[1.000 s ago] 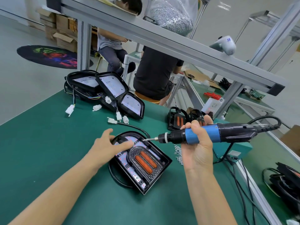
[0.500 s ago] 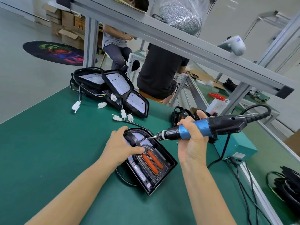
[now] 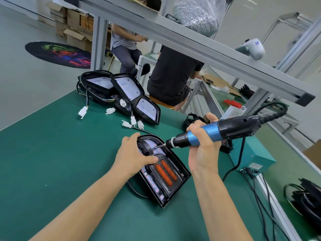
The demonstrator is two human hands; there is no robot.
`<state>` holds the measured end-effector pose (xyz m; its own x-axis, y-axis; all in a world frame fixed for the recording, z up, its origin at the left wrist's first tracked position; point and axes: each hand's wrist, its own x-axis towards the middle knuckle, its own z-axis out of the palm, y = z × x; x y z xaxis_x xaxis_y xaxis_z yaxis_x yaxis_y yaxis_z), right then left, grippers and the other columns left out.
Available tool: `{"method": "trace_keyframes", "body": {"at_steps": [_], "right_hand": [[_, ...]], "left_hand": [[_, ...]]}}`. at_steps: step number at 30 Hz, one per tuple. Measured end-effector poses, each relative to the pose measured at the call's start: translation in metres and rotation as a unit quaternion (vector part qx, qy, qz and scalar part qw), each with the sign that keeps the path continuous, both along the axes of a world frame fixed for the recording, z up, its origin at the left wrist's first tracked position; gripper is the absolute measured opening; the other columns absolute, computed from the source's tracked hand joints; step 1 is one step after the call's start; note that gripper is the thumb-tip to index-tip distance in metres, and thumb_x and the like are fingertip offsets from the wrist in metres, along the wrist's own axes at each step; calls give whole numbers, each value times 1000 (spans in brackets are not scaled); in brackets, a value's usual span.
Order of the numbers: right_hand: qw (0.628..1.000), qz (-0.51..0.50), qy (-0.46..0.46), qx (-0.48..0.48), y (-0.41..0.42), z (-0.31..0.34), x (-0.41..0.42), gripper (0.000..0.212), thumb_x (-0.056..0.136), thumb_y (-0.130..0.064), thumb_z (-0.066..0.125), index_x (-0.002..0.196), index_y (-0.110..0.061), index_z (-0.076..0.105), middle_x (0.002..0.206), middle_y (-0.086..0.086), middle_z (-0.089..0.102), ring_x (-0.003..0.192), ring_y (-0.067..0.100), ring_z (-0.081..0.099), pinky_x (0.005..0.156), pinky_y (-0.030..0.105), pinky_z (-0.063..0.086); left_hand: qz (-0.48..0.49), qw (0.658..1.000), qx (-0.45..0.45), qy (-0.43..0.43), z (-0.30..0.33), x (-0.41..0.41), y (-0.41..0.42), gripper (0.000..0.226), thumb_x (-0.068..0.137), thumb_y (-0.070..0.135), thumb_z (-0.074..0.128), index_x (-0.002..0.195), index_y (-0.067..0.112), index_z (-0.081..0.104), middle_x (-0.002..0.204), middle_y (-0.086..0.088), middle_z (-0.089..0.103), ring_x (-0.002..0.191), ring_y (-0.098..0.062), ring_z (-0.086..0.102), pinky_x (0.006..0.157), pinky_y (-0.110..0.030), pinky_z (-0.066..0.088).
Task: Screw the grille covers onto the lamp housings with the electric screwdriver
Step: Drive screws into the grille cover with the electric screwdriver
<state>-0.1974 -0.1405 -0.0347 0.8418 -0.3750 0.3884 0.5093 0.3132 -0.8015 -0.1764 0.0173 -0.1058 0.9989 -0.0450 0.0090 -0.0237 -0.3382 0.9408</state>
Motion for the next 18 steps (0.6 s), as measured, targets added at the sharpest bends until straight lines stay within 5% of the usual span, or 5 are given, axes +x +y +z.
{"method": "trace_keyframes", "body": {"at_steps": [8, 13, 18], "right_hand": [[998, 17, -10, -55, 6, 6, 3, 54, 73, 4, 62, 118, -24, 50, 71, -4, 55, 75, 13, 51, 81, 27, 44], [999, 24, -4, -46, 5, 5, 1, 40, 73, 3, 63, 92, -29, 52, 76, -4, 52, 78, 18, 46, 80, 31, 40], [999, 20, 0, -49, 7, 4, 1, 42, 75, 6, 64, 98, -26, 50, 78, -4, 52, 83, 24, 44, 84, 35, 39]], "left_hand": [[5, 1000, -9, -14, 3, -3, -3, 96, 60, 28, 88, 140, 18, 37, 117, 2, 38, 103, -14, 42, 87, -28, 35], [8, 1000, -21, -6, 0, -3, -1, 96, 61, 27, 88, 141, 18, 37, 122, -1, 40, 106, -16, 43, 91, -31, 37], [7, 1000, -18, 2, -2, -3, 0, 95, 62, 29, 88, 142, 19, 36, 126, -3, 40, 113, -19, 44, 94, -33, 38]]}}
